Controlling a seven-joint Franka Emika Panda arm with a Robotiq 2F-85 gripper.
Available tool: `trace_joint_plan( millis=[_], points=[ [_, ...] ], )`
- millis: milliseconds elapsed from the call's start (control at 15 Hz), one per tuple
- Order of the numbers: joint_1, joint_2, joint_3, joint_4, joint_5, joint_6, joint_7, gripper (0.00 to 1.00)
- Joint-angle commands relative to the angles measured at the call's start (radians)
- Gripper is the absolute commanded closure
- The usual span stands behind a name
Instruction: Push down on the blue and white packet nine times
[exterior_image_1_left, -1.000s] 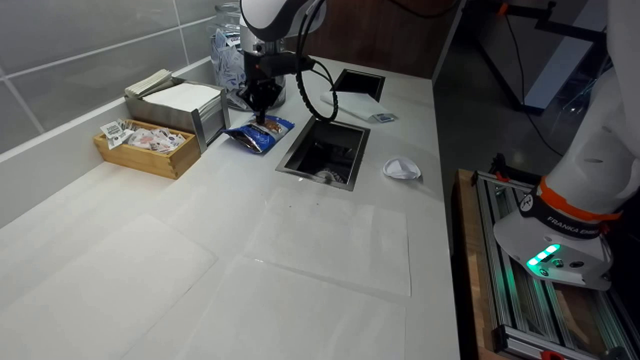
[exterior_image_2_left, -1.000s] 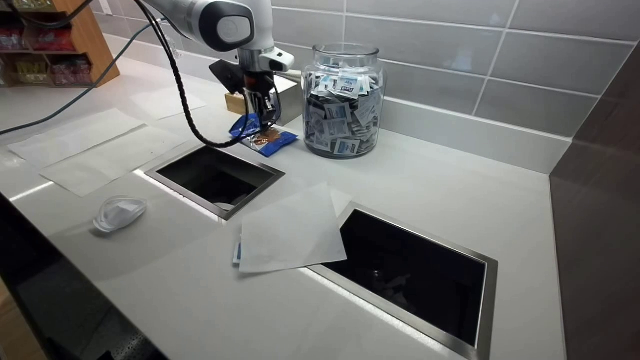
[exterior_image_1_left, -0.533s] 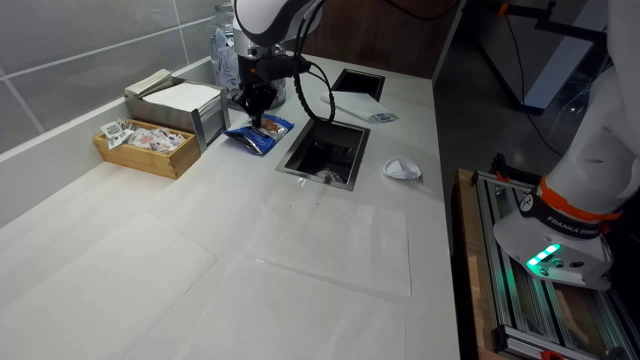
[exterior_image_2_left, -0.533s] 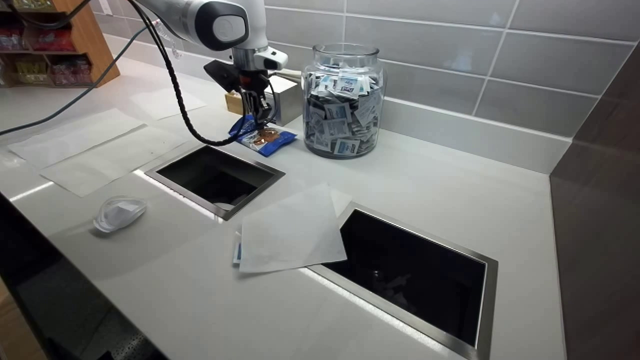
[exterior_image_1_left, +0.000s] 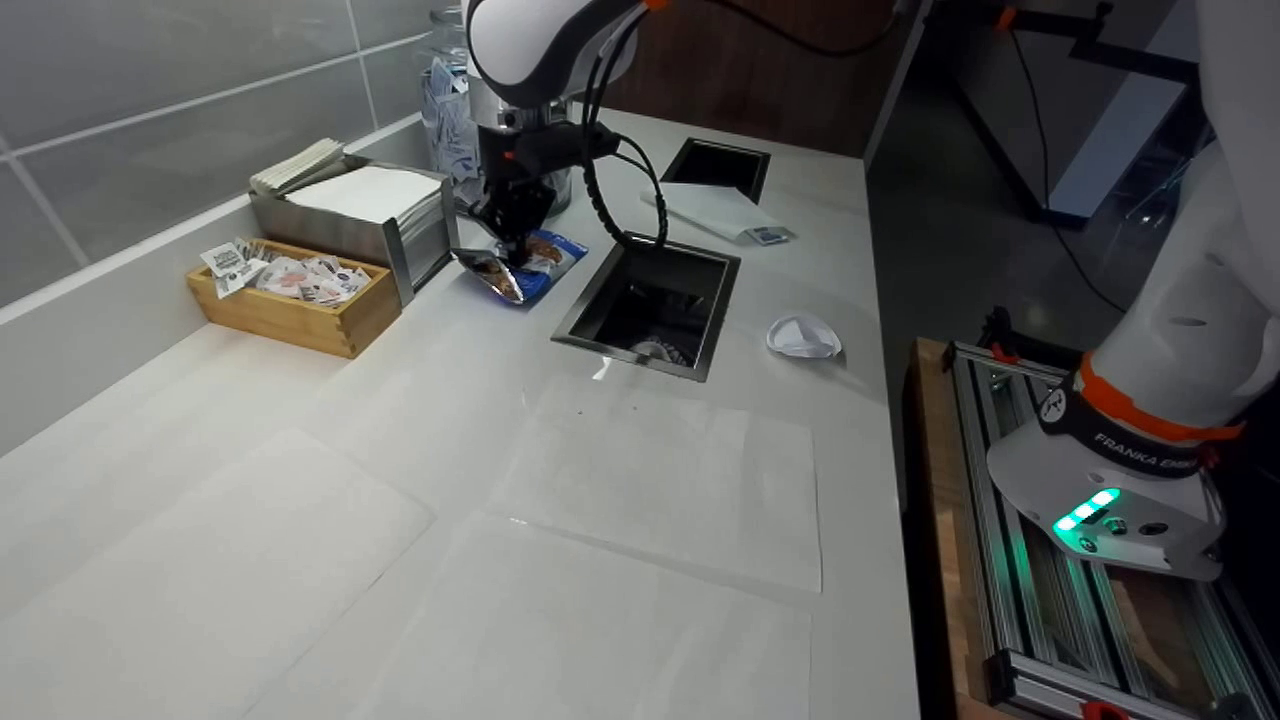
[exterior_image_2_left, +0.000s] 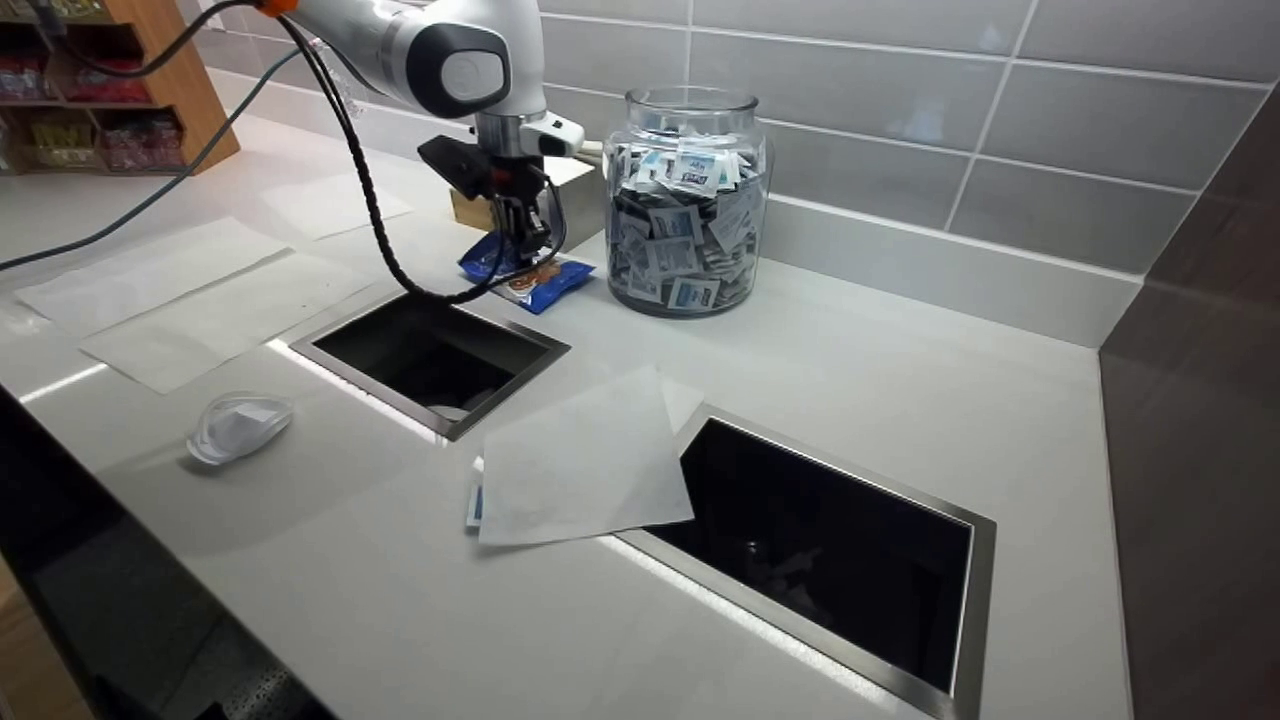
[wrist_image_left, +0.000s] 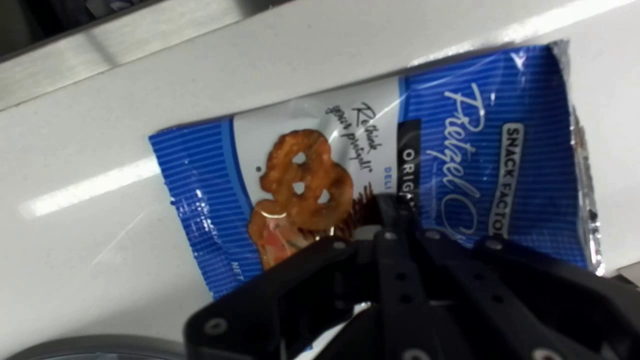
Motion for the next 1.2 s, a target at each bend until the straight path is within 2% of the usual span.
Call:
trace_joint_plan(
  millis=[0, 467, 1133],
  points=[
    [-0.014, 0.031, 0.018, 0.026, 0.005, -0.018, -0.026, 1.0],
    [0.0, -0.06, 0.028, -0.044, 0.002, 0.007, -0.026, 1.0],
    [-0.045, -0.12, 0.003, -0.101, 0.022, 0.035, -0.008, 1.0]
  ],
)
